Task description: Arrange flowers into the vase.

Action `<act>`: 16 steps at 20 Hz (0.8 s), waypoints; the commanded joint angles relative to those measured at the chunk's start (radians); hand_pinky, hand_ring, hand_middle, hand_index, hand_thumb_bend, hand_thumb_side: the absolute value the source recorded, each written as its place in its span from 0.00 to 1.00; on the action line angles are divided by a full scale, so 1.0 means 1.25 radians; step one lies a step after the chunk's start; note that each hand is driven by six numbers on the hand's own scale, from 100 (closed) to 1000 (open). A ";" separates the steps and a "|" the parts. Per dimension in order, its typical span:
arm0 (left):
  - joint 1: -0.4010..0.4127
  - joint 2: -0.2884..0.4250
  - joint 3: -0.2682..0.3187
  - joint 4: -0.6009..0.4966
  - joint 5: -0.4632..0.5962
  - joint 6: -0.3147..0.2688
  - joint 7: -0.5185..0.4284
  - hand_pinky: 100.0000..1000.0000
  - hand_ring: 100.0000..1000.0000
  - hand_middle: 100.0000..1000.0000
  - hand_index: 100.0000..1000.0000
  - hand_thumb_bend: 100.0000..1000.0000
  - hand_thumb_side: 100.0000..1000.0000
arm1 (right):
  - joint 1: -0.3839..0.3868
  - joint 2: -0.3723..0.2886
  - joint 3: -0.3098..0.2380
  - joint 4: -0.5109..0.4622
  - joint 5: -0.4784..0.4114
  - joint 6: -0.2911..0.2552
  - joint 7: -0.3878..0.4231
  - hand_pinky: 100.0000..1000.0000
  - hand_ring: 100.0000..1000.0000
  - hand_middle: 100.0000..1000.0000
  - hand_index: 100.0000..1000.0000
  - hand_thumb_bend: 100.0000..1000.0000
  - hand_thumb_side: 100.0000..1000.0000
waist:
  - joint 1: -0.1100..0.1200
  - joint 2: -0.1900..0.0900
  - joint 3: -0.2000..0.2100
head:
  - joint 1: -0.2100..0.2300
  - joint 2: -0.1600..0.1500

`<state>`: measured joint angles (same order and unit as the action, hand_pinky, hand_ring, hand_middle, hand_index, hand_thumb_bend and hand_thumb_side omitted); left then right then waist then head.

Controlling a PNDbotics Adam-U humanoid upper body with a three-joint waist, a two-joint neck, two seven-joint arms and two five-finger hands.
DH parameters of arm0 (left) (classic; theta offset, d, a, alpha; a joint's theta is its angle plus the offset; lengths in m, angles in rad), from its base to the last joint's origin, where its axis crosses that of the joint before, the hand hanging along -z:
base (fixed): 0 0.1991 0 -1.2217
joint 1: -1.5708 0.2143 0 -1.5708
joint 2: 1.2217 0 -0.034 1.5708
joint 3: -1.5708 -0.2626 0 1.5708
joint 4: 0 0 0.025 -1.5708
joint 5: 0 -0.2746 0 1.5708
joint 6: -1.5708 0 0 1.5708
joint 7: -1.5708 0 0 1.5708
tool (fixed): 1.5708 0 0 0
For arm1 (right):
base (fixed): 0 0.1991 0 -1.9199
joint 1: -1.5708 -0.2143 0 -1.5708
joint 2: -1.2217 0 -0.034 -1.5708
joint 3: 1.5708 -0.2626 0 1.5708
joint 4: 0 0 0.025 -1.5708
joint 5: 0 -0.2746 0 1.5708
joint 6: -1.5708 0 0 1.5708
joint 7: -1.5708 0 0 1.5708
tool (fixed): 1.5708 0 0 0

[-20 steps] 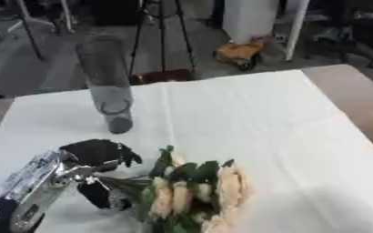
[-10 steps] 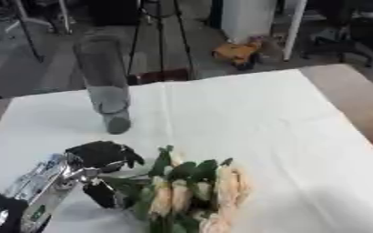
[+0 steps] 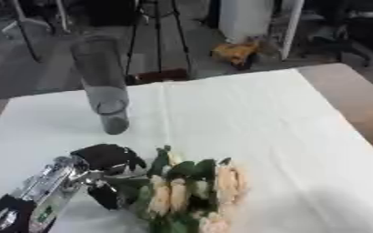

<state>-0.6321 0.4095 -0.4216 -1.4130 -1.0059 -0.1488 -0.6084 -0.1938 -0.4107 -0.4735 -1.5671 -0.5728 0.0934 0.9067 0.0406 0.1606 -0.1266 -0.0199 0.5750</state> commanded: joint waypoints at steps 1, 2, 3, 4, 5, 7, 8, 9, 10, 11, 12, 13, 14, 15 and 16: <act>-0.016 -0.001 0.002 0.004 -0.012 -0.003 0.018 0.68 0.64 0.59 0.85 0.35 0.31 | -0.010 -0.015 -0.001 -0.019 0.006 0.000 0.000 0.00 0.16 0.04 0.30 0.33 0.60 | 0.005 -0.009 -0.003 | -0.001 -0.004; -0.016 -0.003 0.002 0.009 -0.015 -0.005 0.022 0.68 0.64 0.59 0.85 0.35 0.31 | -0.010 -0.015 -0.001 -0.019 0.006 0.000 0.000 0.00 0.16 0.04 0.30 0.33 0.60 | 0.005 -0.009 -0.004 | -0.001 -0.004; -0.016 -0.006 0.002 0.014 -0.018 -0.006 0.026 0.67 0.63 0.58 0.85 0.34 0.31 | -0.010 -0.015 -0.001 -0.019 0.005 0.000 0.000 0.00 0.16 0.04 0.30 0.33 0.60 | 0.005 -0.009 -0.005 | -0.001 -0.004; -0.017 -0.008 0.002 0.019 -0.020 -0.007 0.029 0.67 0.63 0.58 0.84 0.34 0.31 | -0.010 -0.015 -0.001 -0.019 0.005 0.000 0.000 0.00 0.16 0.04 0.30 0.33 0.60 | 0.005 -0.009 -0.006 | -0.001 -0.004; -0.017 -0.010 0.002 0.023 -0.022 -0.009 0.033 0.67 0.63 0.58 0.84 0.34 0.31 | -0.010 -0.015 -0.001 -0.019 0.005 0.000 0.000 0.00 0.16 0.04 0.30 0.33 0.60 | 0.005 -0.009 -0.006 | -0.001 -0.004; -0.017 -0.012 0.002 0.029 -0.025 -0.012 0.038 0.67 0.63 0.58 0.84 0.34 0.31 | -0.010 -0.015 -0.001 -0.019 0.005 0.000 0.000 0.00 0.16 0.04 0.30 0.33 0.60 | 0.005 -0.009 -0.006 | -0.001 -0.004; -0.017 -0.012 0.002 0.030 -0.026 -0.013 0.039 0.67 0.63 0.58 0.84 0.34 0.31 | -0.010 -0.015 -0.001 -0.019 0.005 0.000 0.000 0.00 0.16 0.04 0.30 0.33 0.60 | 0.005 -0.009 -0.006 | -0.001 -0.004; -0.017 -0.012 0.002 0.031 -0.026 -0.013 0.041 0.67 0.63 0.58 0.84 0.34 0.31 | -0.010 -0.015 -0.001 -0.019 0.005 0.000 0.000 0.00 0.16 0.04 0.30 0.33 0.60 | 0.005 -0.009 -0.006 | -0.001 -0.004; -0.017 -0.012 0.002 0.032 -0.027 -0.014 0.041 0.67 0.63 0.58 0.84 0.34 0.31 | -0.010 -0.015 -0.001 -0.019 0.005 0.000 0.000 0.00 0.16 0.04 0.30 0.33 0.60 | 0.005 -0.009 -0.006 | -0.001 -0.004; -0.017 -0.015 0.002 0.034 -0.027 -0.014 0.042 0.64 0.58 0.52 0.80 0.32 0.30 | -0.010 -0.015 -0.001 -0.019 0.005 0.000 0.000 0.00 0.16 0.04 0.30 0.33 0.60 | 0.005 -0.009 -0.007 | -0.001 -0.004; -0.016 -0.019 0.001 0.040 -0.027 -0.015 0.043 0.62 0.56 0.50 0.77 0.32 0.30 | -0.010 -0.015 -0.001 -0.019 0.006 0.001 0.000 0.00 0.16 0.04 0.30 0.33 0.60 | 0.006 -0.009 -0.009 | -0.002 -0.005; -0.016 -0.023 0.000 0.046 -0.027 -0.016 0.046 0.62 0.55 0.49 0.76 0.32 0.30 | -0.010 -0.014 -0.001 -0.019 0.007 0.001 0.000 0.00 0.16 0.04 0.30 0.33 0.60 | 0.006 -0.009 -0.009 | -0.002 -0.005; -0.017 -0.026 0.000 0.052 -0.028 -0.017 0.049 0.62 0.55 0.49 0.76 0.32 0.30 | -0.010 -0.014 -0.001 -0.019 0.007 0.002 0.000 0.00 0.16 0.04 0.30 0.33 0.60 | 0.006 -0.009 -0.010 | -0.002 -0.005; -0.017 -0.028 0.000 0.056 -0.028 -0.019 0.052 0.60 0.54 0.48 0.74 0.31 0.29 | -0.010 -0.014 -0.001 -0.019 0.007 0.002 0.000 0.00 0.16 0.04 0.30 0.33 0.60 | 0.006 -0.009 -0.010 | -0.002 -0.005; -0.017 -0.030 -0.001 0.060 -0.029 -0.020 0.055 0.55 0.48 0.43 0.68 0.31 0.28 | -0.010 -0.014 -0.001 -0.020 0.007 0.002 0.000 0.00 0.16 0.04 0.30 0.33 0.60 | 0.007 -0.009 -0.010 | -0.002 -0.005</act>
<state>-0.6408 0.3694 -0.4215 -1.3441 -1.0329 -0.1737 -0.5462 -0.1941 -0.4094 -0.4733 -1.5672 -0.5707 0.0952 0.9070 0.0406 0.1603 -0.1361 -0.0199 0.5749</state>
